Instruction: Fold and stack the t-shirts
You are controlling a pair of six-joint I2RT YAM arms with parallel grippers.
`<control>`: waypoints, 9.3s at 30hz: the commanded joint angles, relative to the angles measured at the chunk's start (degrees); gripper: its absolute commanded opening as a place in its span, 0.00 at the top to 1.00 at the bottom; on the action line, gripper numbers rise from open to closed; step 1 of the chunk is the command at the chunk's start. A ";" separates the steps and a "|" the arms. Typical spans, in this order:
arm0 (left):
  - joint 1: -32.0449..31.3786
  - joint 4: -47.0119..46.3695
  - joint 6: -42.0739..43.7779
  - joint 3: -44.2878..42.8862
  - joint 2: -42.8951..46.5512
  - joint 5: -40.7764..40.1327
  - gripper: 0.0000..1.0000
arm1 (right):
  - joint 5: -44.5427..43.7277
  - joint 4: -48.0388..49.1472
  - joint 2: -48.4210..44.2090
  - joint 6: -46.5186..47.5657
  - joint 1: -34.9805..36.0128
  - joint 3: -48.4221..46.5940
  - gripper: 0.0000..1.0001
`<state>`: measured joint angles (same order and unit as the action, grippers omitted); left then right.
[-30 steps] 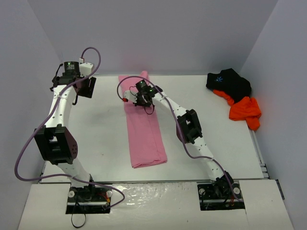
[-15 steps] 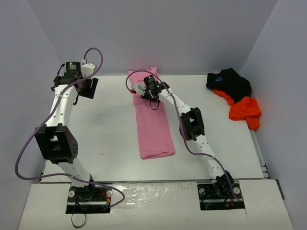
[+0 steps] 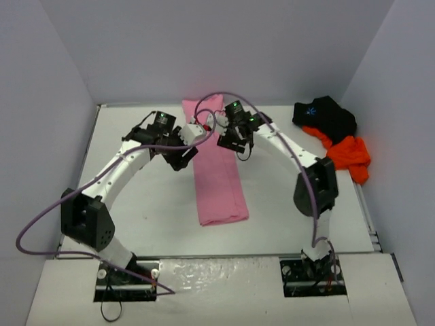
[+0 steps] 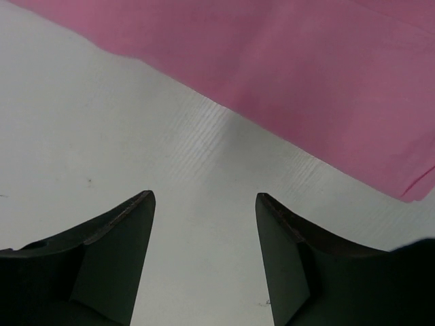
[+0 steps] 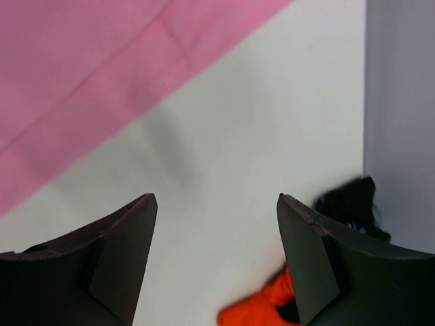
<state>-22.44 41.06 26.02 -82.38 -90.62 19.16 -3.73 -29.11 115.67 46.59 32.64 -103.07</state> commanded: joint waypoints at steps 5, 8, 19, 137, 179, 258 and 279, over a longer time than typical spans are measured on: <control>2.93 0.82 -9.18 -5.31 -0.81 10.01 0.47 | 1.55 -1.61 -26.06 -10.35 -4.91 20.97 0.30; 5.43 0.90 -17.01 -7.48 -1.56 15.23 0.47 | 11.65 -6.92 -24.37 -16.27 -11.38 17.90 0.31; 13.52 4.64 -38.33 3.04 -0.46 33.15 0.60 | 51.88 -31.37 -8.94 -13.06 -23.92 17.29 0.44; 9.80 0.18 -36.91 5.95 -6.97 44.51 1.00 | 55.50 -19.87 2.02 -23.22 -13.04 12.42 1.00; 19.57 8.36 -34.82 -34.37 -35.38 48.44 1.00 | 54.90 -19.79 20.24 -28.03 -15.80 -28.33 1.00; 17.92 -21.20 -41.72 -18.84 -23.92 40.26 1.00 | 23.57 -1.92 23.62 -27.60 -0.24 -17.20 1.00; 17.83 -20.60 -41.11 -18.80 -20.58 39.19 1.00 | 33.35 -11.18 18.35 -16.35 9.98 7.15 1.00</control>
<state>-4.89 23.28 -15.10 -99.48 -116.92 57.34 24.82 -27.29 132.33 26.98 37.24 -105.32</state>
